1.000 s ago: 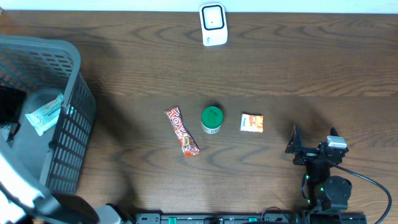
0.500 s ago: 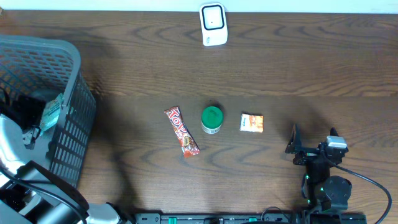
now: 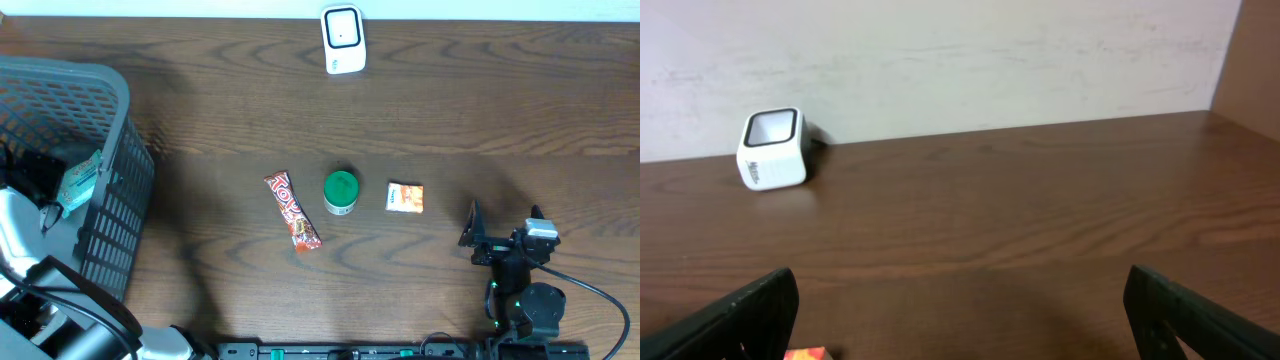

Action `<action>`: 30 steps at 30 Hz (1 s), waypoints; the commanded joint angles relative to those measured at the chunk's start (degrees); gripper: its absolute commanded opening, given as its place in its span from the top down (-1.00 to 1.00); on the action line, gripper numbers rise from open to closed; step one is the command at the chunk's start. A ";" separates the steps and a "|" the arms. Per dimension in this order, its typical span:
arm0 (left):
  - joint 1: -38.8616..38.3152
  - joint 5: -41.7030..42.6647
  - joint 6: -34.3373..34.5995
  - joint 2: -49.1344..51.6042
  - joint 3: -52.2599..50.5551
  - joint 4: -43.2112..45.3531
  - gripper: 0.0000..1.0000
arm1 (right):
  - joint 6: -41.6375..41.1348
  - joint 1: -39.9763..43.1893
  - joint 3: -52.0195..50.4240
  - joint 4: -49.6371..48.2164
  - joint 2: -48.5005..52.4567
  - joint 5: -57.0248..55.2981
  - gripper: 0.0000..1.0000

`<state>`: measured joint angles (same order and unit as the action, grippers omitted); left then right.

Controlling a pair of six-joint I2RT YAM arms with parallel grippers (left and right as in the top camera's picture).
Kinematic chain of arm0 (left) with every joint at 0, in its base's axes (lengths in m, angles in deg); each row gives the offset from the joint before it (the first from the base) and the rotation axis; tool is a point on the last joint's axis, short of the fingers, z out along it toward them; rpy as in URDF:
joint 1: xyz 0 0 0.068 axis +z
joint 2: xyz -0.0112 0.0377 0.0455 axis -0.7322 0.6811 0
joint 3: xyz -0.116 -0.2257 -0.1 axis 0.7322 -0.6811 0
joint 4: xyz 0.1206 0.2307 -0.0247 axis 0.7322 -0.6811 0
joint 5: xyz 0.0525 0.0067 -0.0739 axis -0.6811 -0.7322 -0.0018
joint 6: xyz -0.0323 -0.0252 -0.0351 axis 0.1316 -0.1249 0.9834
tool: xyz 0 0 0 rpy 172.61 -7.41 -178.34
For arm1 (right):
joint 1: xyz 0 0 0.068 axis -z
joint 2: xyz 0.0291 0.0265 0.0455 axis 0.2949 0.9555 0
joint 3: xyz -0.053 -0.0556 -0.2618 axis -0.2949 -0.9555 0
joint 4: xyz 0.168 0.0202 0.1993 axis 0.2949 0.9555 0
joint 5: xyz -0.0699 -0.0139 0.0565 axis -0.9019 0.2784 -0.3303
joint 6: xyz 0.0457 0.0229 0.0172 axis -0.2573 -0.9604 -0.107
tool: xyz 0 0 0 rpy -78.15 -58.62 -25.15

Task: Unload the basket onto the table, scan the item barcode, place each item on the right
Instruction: 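Reach into the basket and grasp the mint-green Zapp tissue pack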

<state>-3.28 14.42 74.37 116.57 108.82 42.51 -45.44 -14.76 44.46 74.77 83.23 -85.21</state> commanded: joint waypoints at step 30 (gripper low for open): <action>0.28 18.43 -5.70 6.64 0.35 0.48 0.86 | -0.50 -0.15 -0.04 0.20 -0.31 0.11 -0.98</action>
<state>-2.63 30.33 67.11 128.85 110.39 44.54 -45.44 -14.76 44.46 74.74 83.23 -85.21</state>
